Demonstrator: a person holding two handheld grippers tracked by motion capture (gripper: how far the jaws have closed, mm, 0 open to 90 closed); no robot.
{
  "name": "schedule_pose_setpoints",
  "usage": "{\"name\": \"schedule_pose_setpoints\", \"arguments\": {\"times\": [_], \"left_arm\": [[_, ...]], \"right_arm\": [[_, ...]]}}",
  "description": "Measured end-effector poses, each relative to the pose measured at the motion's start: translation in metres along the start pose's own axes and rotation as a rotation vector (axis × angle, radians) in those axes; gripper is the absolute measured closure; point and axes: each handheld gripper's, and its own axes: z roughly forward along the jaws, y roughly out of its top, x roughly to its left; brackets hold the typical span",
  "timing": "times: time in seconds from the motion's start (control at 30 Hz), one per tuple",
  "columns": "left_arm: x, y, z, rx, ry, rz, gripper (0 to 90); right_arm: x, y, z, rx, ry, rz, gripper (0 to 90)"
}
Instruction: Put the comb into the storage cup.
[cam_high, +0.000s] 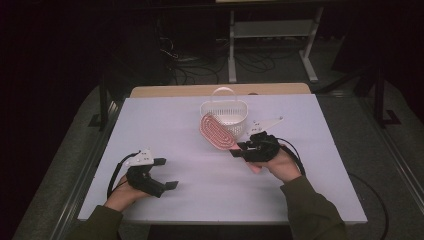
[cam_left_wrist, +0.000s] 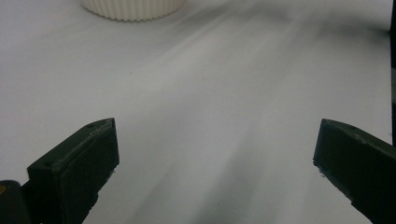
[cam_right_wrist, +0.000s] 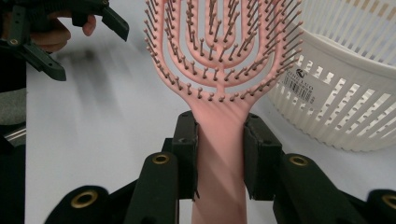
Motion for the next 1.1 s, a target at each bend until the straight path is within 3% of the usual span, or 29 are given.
{"name": "schedule_pose_setpoints", "arguments": {"times": [0.17, 0.5, 0.67, 1.1], "left_arm": [[0.002, 0.003, -0.002, -0.025, -0.006, -0.021, 0.1], [0.001, 0.014, 0.003, -0.018, -0.007, 0.000, 0.1], [-0.001, 0.022, 0.006, -0.018, -0.010, 0.015, 0.1], [0.007, 0.040, 0.008, -0.042, -0.009, 0.024, 0.1]], "right_arm": [[0.001, -0.002, 0.001, -0.020, 0.011, -0.007, 68.8], [0.001, -0.002, -0.001, -0.056, 0.016, -0.012, 68.8], [0.001, -0.006, -0.002, -0.071, -0.004, -0.032, 68.8], [-0.002, -0.011, -0.006, -0.122, -0.012, -0.027, 68.8]]}}
